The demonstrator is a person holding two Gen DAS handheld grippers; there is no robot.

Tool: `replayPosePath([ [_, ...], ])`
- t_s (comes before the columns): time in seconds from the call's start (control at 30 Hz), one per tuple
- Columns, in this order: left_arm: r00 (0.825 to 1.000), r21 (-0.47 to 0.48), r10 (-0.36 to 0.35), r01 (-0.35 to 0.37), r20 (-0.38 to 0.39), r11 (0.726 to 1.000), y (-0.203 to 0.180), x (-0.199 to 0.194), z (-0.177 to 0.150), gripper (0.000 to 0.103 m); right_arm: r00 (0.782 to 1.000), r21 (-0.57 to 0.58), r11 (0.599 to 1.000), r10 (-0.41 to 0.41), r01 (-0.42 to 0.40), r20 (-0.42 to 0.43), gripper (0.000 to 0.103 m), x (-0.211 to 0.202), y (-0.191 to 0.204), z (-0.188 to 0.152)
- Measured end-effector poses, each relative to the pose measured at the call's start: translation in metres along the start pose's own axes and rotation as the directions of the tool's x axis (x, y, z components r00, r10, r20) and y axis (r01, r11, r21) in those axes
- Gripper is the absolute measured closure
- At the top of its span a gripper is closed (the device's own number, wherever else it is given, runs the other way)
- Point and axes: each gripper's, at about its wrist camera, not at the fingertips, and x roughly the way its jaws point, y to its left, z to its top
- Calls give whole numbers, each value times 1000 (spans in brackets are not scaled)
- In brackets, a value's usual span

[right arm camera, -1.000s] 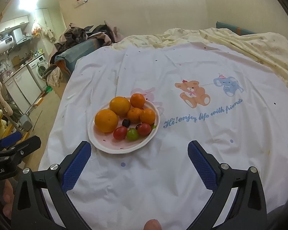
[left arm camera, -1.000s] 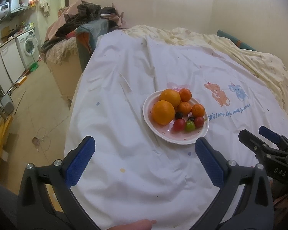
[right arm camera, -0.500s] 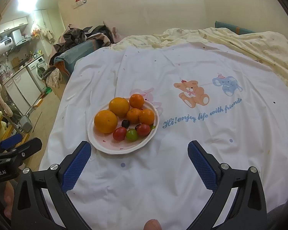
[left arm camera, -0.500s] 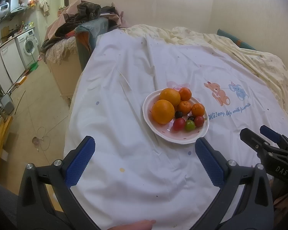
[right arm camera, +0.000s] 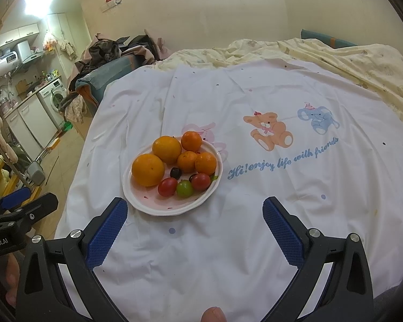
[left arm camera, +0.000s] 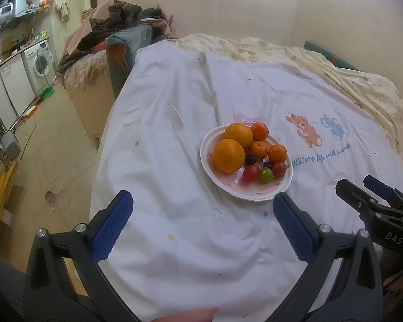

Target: Organize fruits

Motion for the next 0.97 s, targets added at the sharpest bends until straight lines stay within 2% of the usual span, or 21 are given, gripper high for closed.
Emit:
replayPosePath([
  [0.83, 1000, 1, -3, 3, -16, 1000, 1, 3, -5, 0, 1000, 2, 1000, -1, 1, -3, 0, 1, -1, 0],
  [0.97, 1000, 23, -3, 3, -15, 1000, -1, 2, -7, 0, 1000, 12, 1000, 3, -3, -3, 0, 2, -3, -1],
])
